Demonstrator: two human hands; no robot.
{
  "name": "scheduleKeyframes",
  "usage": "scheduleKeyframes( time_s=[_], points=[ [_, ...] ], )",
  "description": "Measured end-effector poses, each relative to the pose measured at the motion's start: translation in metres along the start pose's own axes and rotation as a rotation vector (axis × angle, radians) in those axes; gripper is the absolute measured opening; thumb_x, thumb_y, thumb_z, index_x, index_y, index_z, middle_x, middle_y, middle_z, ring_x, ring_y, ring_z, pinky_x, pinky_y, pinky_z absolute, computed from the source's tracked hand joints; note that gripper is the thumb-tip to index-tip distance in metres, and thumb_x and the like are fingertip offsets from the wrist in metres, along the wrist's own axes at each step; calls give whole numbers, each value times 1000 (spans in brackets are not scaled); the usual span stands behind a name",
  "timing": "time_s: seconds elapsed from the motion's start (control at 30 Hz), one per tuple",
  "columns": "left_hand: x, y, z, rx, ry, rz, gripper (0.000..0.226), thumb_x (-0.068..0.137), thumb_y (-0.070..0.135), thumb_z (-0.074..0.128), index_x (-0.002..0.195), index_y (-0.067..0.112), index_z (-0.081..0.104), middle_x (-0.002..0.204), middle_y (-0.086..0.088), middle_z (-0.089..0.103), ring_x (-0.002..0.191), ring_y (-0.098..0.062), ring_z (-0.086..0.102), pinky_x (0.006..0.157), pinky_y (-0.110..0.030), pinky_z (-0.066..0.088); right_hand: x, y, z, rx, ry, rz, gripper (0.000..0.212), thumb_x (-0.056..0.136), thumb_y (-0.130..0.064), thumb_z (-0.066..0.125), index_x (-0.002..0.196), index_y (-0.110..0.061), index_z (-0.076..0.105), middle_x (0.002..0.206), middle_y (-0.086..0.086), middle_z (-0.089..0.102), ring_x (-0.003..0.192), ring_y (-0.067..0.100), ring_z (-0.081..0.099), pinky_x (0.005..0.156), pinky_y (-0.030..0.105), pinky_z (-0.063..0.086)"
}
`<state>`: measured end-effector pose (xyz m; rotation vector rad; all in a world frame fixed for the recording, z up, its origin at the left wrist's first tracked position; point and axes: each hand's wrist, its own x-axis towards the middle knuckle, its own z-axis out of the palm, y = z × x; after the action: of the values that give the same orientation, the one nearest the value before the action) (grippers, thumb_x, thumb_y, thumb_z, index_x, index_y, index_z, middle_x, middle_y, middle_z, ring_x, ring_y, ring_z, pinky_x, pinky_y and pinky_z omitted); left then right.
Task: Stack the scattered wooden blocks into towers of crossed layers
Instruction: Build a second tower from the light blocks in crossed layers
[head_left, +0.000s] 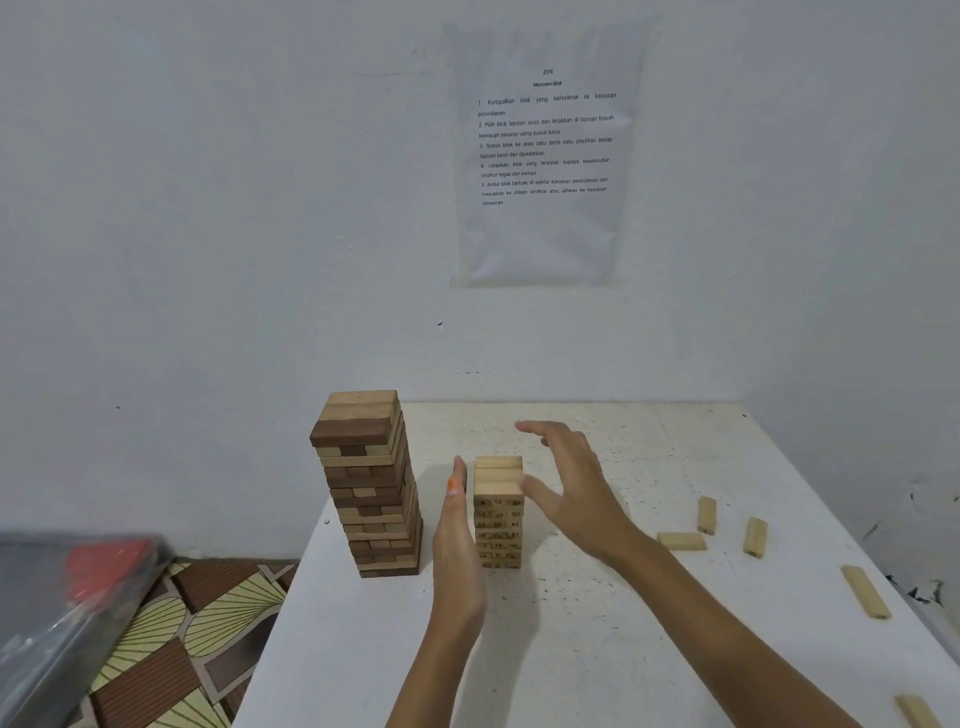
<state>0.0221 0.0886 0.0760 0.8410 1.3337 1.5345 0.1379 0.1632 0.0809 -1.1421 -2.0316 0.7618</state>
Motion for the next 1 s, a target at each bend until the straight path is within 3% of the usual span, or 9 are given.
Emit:
scheduleKeyframes(
  time_s=[0.07, 0.13, 0.23, 0.33, 0.43, 0.63, 0.77, 0.87, 1.0],
  points=[
    [2, -1, -2, 7, -9, 5, 45, 104, 40, 19, 147, 39, 31, 138, 30, 30, 122, 15, 28, 101, -20, 15, -8, 0, 8, 154, 67, 114, 61, 81, -32, 43, 141, -34, 35, 133, -27, 34, 130, 3, 29, 113, 35, 25],
    [3, -3, -3, 31, -26, 10, 44, 105, 36, 19, 148, 38, 28, 143, 27, 29, 127, 10, 25, 101, -20, 16, -16, 1, 18, 200, 61, 209, 70, 80, -34, 38, 148, -32, 26, 145, -20, 28, 138, 4, 20, 119, 39, 19],
    [10, -11, -6, 81, -76, -19, 46, 106, 24, 20, 149, 41, 23, 141, 28, 34, 112, 16, 35, 97, -15, 22, -25, 1, 31, 152, -39, 268, 73, 87, -43, 33, 154, -30, 7, 158, -12, 11, 145, 4, 5, 122, 39, 6],
    [20, -20, -11, 130, -107, -30, 46, 107, 26, 21, 151, 40, 20, 156, 20, 23, 109, 22, 34, 99, -18, 21, -27, 2, 39, 110, -106, 256, 59, 104, -30, 30, 153, -28, -3, 161, -13, -1, 146, 3, -6, 119, 32, -5],
    [26, -25, -13, 116, -123, -50, 46, 107, 33, 22, 152, 38, 19, 158, 15, 21, 117, 12, 38, 102, -22, 20, -25, 0, 42, 102, -110, 251, 56, 106, -22, 25, 153, -27, -3, 161, -12, -3, 146, 3, -8, 119, 31, -5],
    [31, -36, -15, 207, -131, 23, 46, 107, 26, 19, 151, 38, 18, 161, 9, 17, 144, -3, 19, 116, -25, 16, -24, -1, 47, 108, -73, 255, 53, 106, -26, 21, 153, -26, -4, 161, -11, -1, 142, -2, -6, 121, 32, -3],
    [33, -41, -16, 266, -132, 96, 44, 108, 25, 19, 150, 38, 17, 159, 10, 22, 147, -6, 17, 122, -38, 15, -25, -1, 49, 39, -77, 231, 52, 106, -29, 18, 153, -24, -5, 161, -10, -2, 139, -5, -9, 118, 28, -6],
    [33, -43, -17, 290, -136, 131, 44, 106, 32, 22, 150, 36, 16, 159, 10, 22, 147, -6, 16, 122, -38, 16, -25, -1, 49, 26, -69, 234, 53, 106, -30, 17, 153, -23, -6, 161, -9, -3, 146, 4, -9, 119, 29, -6],
    [31, -39, -16, 299, -137, 136, 43, 107, 24, 21, 148, 36, 15, 160, 11, 17, 147, -4, 13, 122, -32, 12, -26, 0, 51, 63, -52, 244, 54, 106, -32, 19, 153, -25, -6, 161, -9, -1, 147, 6, -6, 121, 35, -3]
  ],
)
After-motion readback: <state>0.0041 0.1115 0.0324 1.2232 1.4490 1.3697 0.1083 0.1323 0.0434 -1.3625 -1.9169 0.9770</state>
